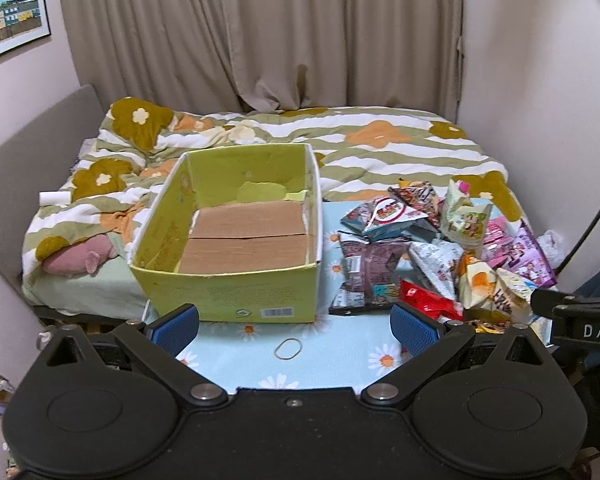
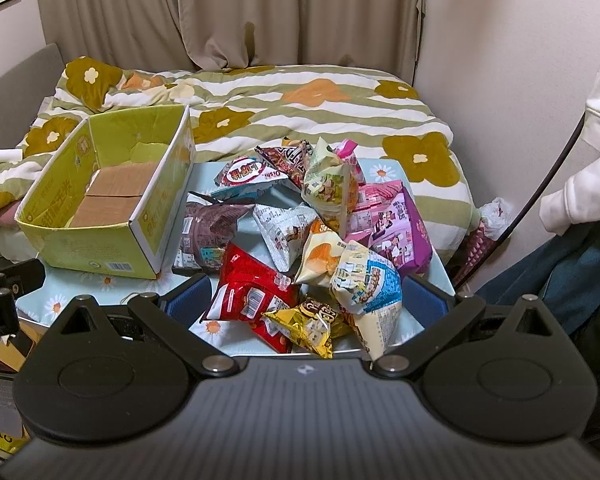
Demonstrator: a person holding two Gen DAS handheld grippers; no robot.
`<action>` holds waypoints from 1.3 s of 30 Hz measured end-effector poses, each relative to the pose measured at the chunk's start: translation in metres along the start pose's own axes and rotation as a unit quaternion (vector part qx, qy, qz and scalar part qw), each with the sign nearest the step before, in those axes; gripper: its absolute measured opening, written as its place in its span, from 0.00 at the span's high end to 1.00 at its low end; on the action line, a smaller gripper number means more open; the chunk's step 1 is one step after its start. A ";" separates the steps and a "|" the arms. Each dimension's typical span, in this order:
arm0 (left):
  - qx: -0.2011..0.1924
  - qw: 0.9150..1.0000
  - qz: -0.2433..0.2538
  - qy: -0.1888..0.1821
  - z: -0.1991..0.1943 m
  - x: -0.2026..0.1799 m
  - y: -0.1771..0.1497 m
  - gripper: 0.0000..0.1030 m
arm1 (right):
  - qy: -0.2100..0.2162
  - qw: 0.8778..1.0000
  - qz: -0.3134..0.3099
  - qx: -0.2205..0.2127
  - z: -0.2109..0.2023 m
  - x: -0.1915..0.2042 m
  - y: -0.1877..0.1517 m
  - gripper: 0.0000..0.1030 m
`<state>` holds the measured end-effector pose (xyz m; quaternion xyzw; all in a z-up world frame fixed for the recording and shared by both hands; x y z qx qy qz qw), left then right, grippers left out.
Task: Organize snacks
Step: 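Grasp the red snack bag with the left tool while the right tool grasps the blue-white cracker bag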
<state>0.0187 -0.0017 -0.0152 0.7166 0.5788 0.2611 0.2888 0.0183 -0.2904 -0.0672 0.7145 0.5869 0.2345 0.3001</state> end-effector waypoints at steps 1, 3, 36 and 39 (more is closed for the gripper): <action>0.000 1.000 0.002 -0.005 0.002 0.000 0.001 0.00 | -0.001 1.000 0.003 0.002 0.001 -0.002 0.001 0.00; 0.001 1.000 0.006 -0.016 0.008 -0.002 0.003 0.00 | -0.005 1.000 0.012 0.003 0.004 -0.009 -0.004 0.00; 0.178 0.967 0.035 -0.178 0.227 -0.116 -0.020 0.02 | 0.036 0.971 0.145 0.184 0.191 -0.079 -0.019 0.00; 0.187 0.965 0.035 -0.183 0.237 -0.121 -0.022 0.03 | 0.039 0.971 0.143 0.185 0.194 -0.079 -0.018 0.00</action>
Point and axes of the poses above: each gripper's, at about its wrist camera, not at the fingertips, and z roughly the way its jaws point, x to its left, y to its top, the point moved 2 cm from there along z, roughly the way its jaws point, and after that the axes turned 3 degrees about -y, right-handed, at the moved point
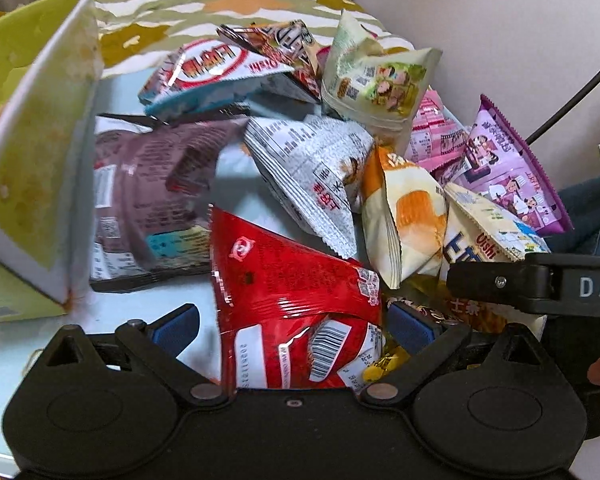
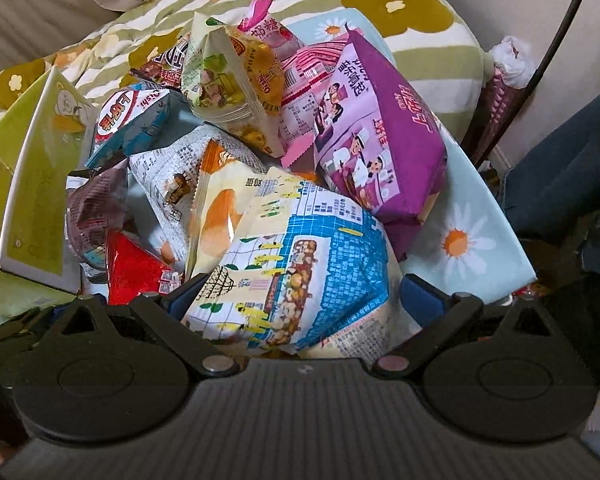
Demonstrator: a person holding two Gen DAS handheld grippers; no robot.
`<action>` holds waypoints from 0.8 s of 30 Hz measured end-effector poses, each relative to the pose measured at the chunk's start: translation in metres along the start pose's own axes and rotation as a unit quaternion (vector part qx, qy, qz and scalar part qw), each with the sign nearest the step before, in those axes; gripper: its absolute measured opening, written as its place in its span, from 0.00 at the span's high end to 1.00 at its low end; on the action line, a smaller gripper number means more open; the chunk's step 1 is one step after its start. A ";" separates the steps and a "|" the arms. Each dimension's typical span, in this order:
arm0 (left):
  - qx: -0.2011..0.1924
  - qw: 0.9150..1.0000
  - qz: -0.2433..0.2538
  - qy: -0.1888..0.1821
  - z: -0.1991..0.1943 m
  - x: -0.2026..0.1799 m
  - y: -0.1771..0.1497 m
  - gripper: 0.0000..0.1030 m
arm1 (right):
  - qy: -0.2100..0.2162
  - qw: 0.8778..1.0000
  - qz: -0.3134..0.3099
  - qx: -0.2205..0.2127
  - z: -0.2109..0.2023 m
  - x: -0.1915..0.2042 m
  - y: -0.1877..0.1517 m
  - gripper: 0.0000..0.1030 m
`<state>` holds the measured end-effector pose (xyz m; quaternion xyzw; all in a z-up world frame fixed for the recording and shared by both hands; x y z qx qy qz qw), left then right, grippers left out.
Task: Organize snacks
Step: 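Grasp the red snack bag with the left tool while the right tool grasps the blue-white cracker bag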
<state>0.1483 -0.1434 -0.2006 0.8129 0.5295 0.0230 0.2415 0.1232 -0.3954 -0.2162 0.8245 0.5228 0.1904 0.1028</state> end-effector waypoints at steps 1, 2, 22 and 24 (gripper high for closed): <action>0.004 1.000 -0.001 -0.002 0.003 0.000 0.000 0.09 | 0.000 1.000 -0.001 0.001 0.001 0.000 0.001 0.00; 0.007 1.000 -0.003 -0.006 0.005 0.000 0.000 0.10 | 0.000 1.000 -0.002 0.002 0.002 0.001 0.002 0.00; -0.022 0.999 0.021 0.014 -0.015 -0.004 -0.010 0.30 | -0.006 1.000 -0.021 0.003 0.006 -0.002 -0.002 0.19; -0.028 0.999 0.022 0.019 -0.019 -0.004 -0.011 0.30 | -0.006 1.000 -0.021 -0.001 0.004 -0.003 -0.001 0.22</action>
Point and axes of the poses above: each gripper's, at about its wrist camera, not at the fingertips, and z roughly the way its jaws point, x to its left, y to its top, the point moved 2 cm from there along z, roughly the way its jaws point, and after that the axes turned 3 degrees about -y, right-handed, at the moved point
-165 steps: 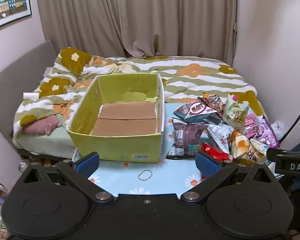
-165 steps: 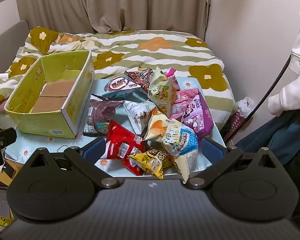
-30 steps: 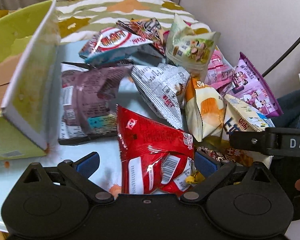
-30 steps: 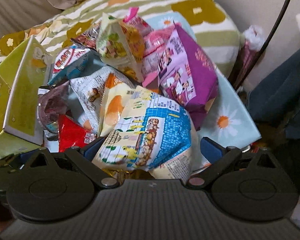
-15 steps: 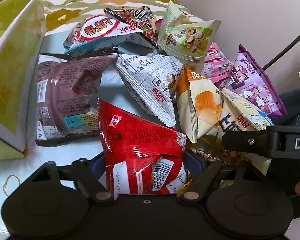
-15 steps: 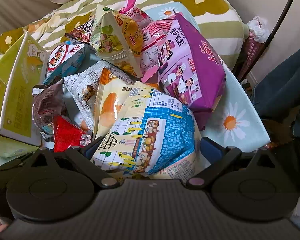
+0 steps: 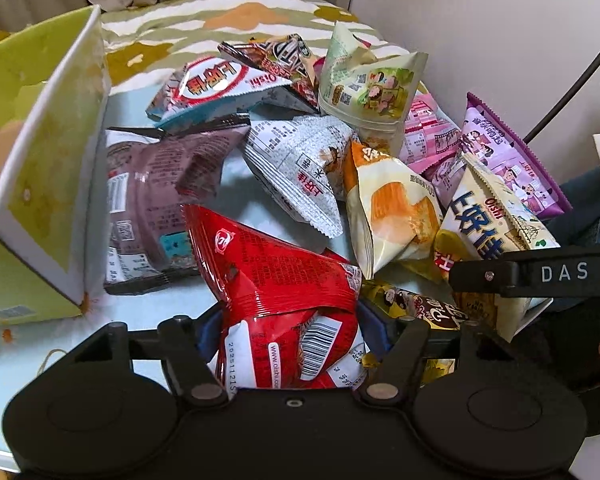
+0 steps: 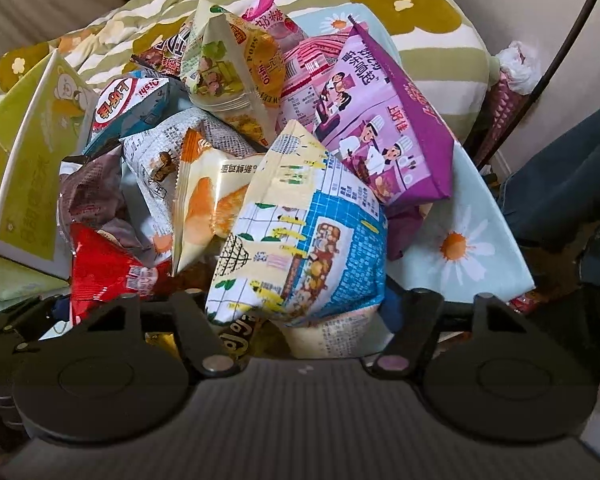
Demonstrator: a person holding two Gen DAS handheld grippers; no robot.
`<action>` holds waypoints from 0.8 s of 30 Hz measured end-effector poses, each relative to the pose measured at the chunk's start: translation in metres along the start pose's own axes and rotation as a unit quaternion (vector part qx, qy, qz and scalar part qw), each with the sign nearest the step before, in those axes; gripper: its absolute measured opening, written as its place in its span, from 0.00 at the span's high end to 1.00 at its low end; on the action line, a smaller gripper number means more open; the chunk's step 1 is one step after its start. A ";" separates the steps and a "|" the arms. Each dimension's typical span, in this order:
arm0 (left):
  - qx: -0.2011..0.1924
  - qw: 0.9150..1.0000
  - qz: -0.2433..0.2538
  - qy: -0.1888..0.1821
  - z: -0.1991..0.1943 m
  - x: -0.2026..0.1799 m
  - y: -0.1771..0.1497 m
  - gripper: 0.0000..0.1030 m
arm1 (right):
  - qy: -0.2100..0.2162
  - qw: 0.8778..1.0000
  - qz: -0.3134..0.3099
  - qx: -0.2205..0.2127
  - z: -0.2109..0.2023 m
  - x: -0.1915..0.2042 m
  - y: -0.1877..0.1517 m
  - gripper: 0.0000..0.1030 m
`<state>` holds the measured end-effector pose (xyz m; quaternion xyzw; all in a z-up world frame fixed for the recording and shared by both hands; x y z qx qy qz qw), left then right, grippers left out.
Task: Organize snacks
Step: 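Grasp the red snack bag with the left tool while the right tool grasps the blue-white cracker bag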
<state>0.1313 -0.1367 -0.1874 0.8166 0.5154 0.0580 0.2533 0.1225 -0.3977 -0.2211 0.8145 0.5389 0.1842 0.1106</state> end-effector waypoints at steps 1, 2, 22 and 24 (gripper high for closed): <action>-0.003 1.000 0.001 0.002 -0.002 0.000 0.000 0.30 | 0.001 1.000 0.000 -0.001 -0.001 -0.001 0.000 0.24; -0.005 1.000 0.002 0.003 -0.004 0.000 -0.001 0.30 | 0.000 1.000 -0.001 -0.004 -0.002 -0.001 -0.001 0.26; -0.076 0.996 -0.004 0.039 -0.079 0.003 0.007 0.31 | 0.021 0.995 -0.052 -0.084 -0.068 0.022 0.002 0.34; -0.088 0.995 -0.007 0.046 -0.092 0.004 0.011 0.31 | 0.028 0.994 -0.056 -0.093 -0.077 0.025 0.006 0.34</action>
Point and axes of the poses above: each gripper's, at about its wrist camera, not at the fingertips, and z roughly the way its jaws point, x to its left, y to its top, the point moved 2 cm from there along z, roughly the way its jaws point, and after that the axes turned 3 degrees about -y, right-handed, at the moved point
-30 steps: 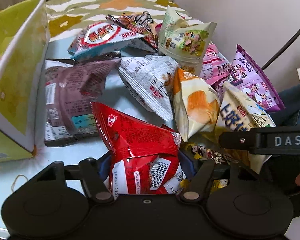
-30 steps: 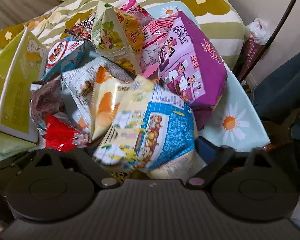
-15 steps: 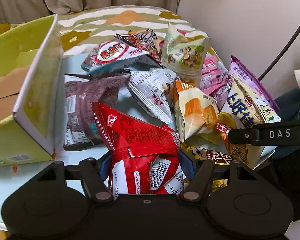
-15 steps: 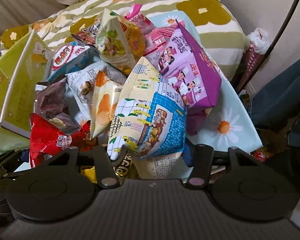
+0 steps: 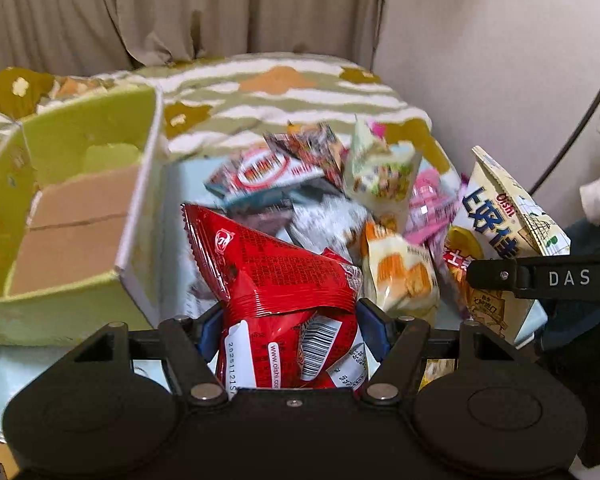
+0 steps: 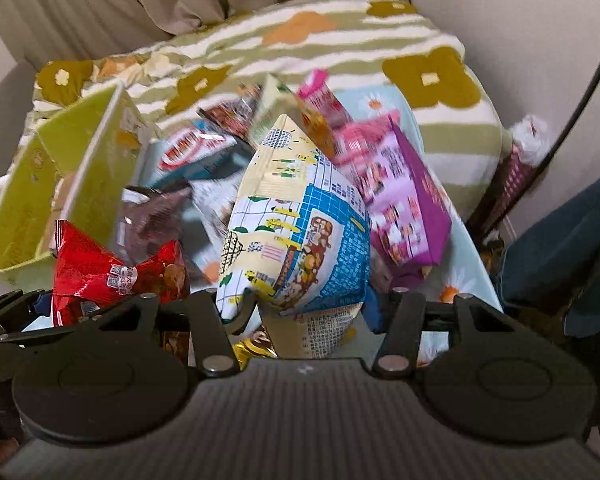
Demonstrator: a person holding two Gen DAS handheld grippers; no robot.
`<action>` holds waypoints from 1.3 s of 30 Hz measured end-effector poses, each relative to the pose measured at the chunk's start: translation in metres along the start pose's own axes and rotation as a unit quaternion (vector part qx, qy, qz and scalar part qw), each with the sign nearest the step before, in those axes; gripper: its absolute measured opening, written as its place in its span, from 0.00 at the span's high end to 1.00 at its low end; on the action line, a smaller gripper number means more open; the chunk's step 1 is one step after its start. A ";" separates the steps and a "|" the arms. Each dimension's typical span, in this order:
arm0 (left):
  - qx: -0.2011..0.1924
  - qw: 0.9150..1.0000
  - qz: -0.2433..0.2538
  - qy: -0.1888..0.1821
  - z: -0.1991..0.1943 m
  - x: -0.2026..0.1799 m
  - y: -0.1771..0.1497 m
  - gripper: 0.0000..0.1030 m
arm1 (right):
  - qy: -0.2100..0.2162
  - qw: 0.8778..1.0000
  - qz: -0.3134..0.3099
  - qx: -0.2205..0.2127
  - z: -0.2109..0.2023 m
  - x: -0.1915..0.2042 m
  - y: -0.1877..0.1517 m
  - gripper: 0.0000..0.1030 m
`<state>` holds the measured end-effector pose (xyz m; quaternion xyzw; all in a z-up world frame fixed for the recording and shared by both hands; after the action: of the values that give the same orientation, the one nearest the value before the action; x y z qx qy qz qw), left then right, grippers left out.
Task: Organize snacks
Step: 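Grasp the red snack bag with the left tool while the right tool grasps the blue-white cracker bag, then carry both bags over the yellow box and open both tools to drop them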
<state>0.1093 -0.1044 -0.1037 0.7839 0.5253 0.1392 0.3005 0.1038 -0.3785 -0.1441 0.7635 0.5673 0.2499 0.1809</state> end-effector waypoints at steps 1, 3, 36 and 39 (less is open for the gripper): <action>-0.006 1.000 -0.001 0.004 -0.006 0.001 0.004 0.31 | 0.004 1.000 -0.004 -0.006 -0.004 0.002 0.003 0.34; -0.022 1.000 -0.007 0.014 -0.017 0.005 0.011 0.30 | 0.011 1.000 -0.013 -0.016 -0.011 0.008 0.010 0.34; -0.085 0.988 -0.074 0.103 -0.012 0.259 0.138 0.30 | 0.112 0.985 -0.119 -0.060 0.074 0.303 0.155 0.34; -0.068 0.992 -0.067 0.082 0.016 0.276 0.145 0.30 | 0.097 0.989 -0.106 -0.043 0.094 0.316 0.158 0.34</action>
<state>0.3379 0.1017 -0.0542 0.7106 0.5888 0.2176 0.3178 0.3551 -0.1212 -0.0762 0.6626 0.6486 0.3264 0.1835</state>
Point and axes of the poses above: each gripper's, at about its wrist camera, not at the fingertips, and z roughly the way its jaws point, x to its left, y to its top, the point moved 2 cm from there along z, roughly the way its jaws point, and after that the axes turned 3 degrees about -y, right-handed, at the moved point
